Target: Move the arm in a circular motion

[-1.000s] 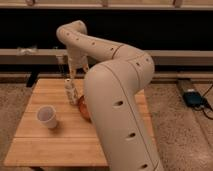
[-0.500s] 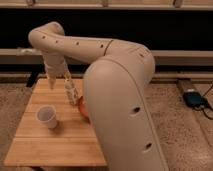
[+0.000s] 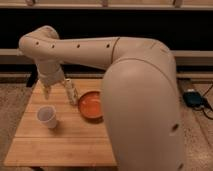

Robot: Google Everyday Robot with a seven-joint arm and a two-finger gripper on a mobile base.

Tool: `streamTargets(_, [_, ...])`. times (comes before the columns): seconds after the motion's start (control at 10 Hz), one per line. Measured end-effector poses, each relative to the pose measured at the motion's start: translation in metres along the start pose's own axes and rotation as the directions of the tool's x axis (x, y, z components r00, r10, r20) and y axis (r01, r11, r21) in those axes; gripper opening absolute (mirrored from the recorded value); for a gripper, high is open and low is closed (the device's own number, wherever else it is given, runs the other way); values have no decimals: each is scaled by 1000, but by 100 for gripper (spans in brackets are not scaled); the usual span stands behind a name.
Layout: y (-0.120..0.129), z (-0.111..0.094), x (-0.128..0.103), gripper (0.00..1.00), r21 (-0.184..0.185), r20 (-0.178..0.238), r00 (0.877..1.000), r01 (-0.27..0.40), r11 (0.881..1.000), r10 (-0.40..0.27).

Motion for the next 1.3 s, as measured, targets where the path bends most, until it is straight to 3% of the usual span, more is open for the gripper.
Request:
streamTargets(0.3, [-7,-11,46,65,30,9,994,-107,994,107])
streamTargets(0.5, [-6,-16,70,65,47,10,980,-199,979,198])
streamTargets(0.6, [-16,-18,82,65,63,13,967,-256,965,256])
streamTargets(0.8, [-35,-20,108,65,77,-4,933,-359,930,360])
streamTargets(0.9, [-50,-20,121,65,85,-12,909,-414,906,417])
streamTargets(1.0, [-70,-19,136,65,94,-20,876,-477,874,481])
streamTargets(1.1, [-85,-19,147,65,103,-22,852,-519,849,523])
streamTargets(1.3, [-124,-19,172,65,124,-21,784,-613,780,620])
